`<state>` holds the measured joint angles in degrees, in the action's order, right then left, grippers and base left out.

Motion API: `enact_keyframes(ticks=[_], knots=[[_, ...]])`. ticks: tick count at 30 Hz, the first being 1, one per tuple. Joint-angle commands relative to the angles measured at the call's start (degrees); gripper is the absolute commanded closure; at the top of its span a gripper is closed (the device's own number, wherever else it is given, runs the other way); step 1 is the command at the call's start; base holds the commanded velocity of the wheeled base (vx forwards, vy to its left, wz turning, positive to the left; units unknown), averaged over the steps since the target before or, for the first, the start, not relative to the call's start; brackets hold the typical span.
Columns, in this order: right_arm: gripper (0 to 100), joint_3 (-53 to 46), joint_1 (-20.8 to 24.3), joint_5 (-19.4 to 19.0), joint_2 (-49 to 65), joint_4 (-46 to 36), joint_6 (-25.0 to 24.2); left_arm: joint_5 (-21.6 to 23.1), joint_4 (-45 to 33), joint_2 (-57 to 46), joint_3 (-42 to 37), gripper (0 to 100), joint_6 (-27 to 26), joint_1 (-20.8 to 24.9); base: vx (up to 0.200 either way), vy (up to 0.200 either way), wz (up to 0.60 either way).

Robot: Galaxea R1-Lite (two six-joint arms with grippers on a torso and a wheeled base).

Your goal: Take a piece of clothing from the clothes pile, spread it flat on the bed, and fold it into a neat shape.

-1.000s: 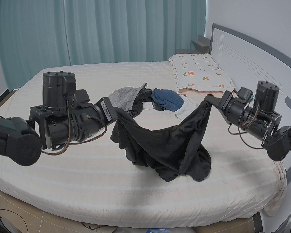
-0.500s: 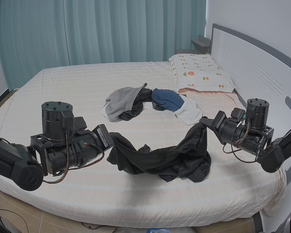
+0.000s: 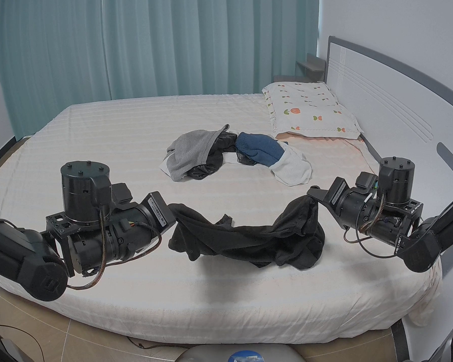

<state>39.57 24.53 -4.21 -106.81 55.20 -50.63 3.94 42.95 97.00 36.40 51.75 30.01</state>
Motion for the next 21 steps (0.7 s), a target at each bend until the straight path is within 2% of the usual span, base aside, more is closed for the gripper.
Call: enact_keyframes(ticks=[1,6,15,21], knots=[[100,-0.1,0.3,0.2,0.0,-0.1,0.0,-0.1,0.2,0.2,-0.3,100,0.5,0.0,0.000,0.000,0.00],[100,0.5,0.3,3.1,-0.3,-0.1,0.3,0.2,0.1,-0.8,0.1,100,2.1,-0.1,0.000,0.160,0.00],[100,0.7,0.2,3.3,-0.9,0.1,0.3,0.2,0.5,-1.5,-0.1,100,1.9,-0.2,0.000,0.200,0.00],[100,1.8,0.2,7.5,-0.9,0.3,1.7,0.2,0.3,-3.5,-0.1,100,1.9,-0.2,0.000,0.200,0.00]])
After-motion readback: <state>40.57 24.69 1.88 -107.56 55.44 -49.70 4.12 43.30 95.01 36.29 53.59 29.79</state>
